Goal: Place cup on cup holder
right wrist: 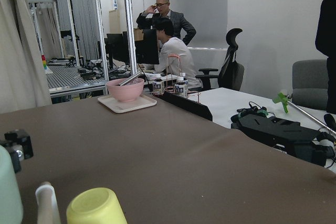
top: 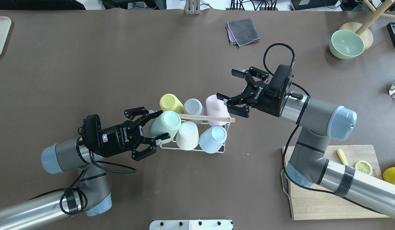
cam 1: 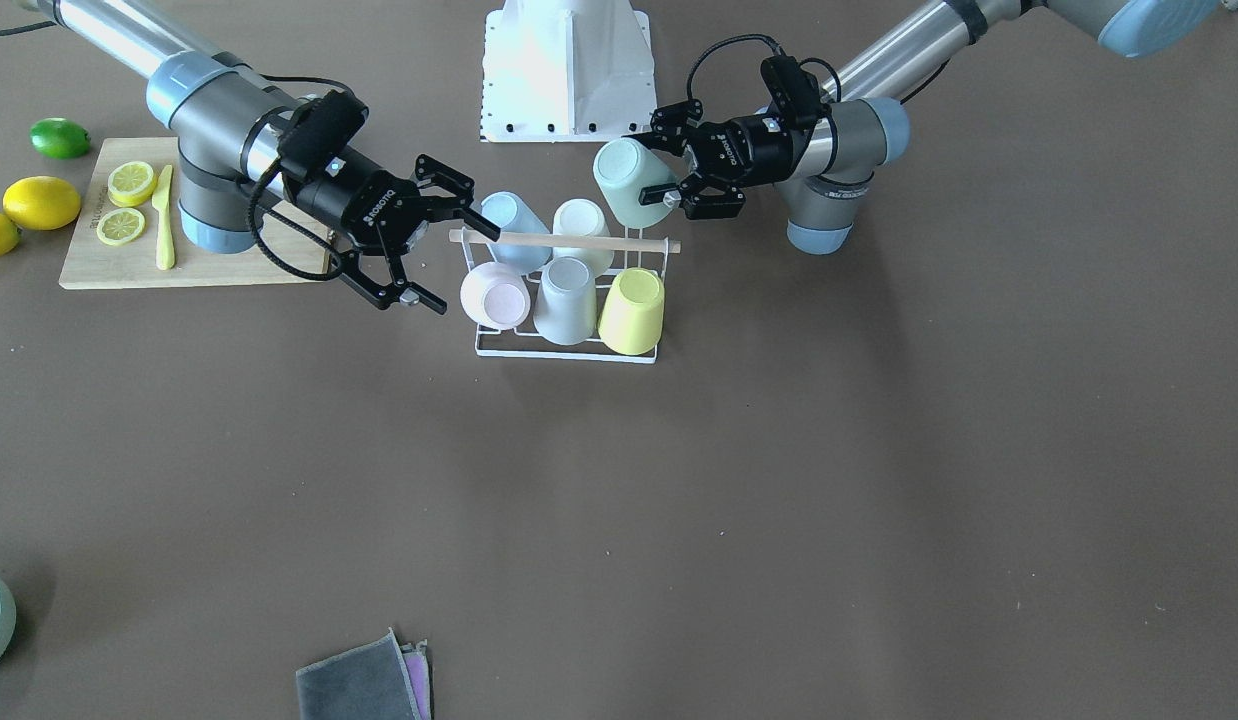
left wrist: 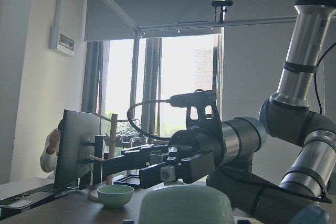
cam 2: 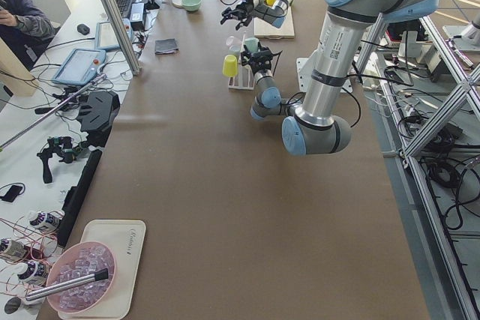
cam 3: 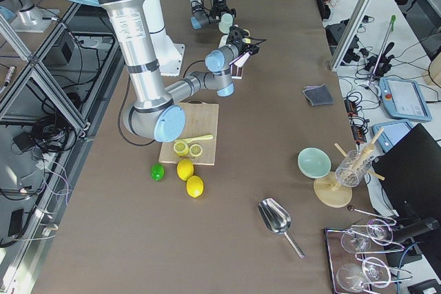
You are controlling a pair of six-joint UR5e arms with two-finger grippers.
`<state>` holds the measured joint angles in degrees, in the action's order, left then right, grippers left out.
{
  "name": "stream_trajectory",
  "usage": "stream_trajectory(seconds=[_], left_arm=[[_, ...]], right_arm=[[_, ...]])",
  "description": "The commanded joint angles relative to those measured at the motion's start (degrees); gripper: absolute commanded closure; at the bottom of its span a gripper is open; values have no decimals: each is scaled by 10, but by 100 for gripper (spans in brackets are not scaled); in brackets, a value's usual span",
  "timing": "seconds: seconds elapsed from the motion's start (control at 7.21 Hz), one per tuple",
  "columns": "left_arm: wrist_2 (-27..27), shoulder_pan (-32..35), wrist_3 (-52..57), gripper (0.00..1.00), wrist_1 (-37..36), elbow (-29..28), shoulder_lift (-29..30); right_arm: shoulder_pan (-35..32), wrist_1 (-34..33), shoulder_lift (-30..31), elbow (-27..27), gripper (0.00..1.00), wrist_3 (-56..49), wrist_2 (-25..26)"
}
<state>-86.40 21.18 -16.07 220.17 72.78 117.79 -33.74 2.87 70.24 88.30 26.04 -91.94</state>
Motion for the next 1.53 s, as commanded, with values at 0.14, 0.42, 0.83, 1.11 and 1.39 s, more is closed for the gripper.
stream_trajectory(seconds=[0.14, 0.42, 0.83, 1.11, 1.39], left_arm=[[-2, -1, -3, 2, 1, -1, 0], [-2, -1, -3, 2, 1, -1, 1], [-2, 0, -4, 2, 1, 1, -1], [-3, 7, -5, 2, -23, 14, -7], [-18, 43, -5, 3, -93, 36, -8]], right_arm=[[-159, -88, 52, -42, 0, 31, -267], [-232, -184, 104, -50, 0, 31, -361], [-357, -366, 153, -59, 0, 27, -471], [-425, -545, 164, -67, 0, 24, -461], [-502, -695, 162, -98, 0, 12, -429]])
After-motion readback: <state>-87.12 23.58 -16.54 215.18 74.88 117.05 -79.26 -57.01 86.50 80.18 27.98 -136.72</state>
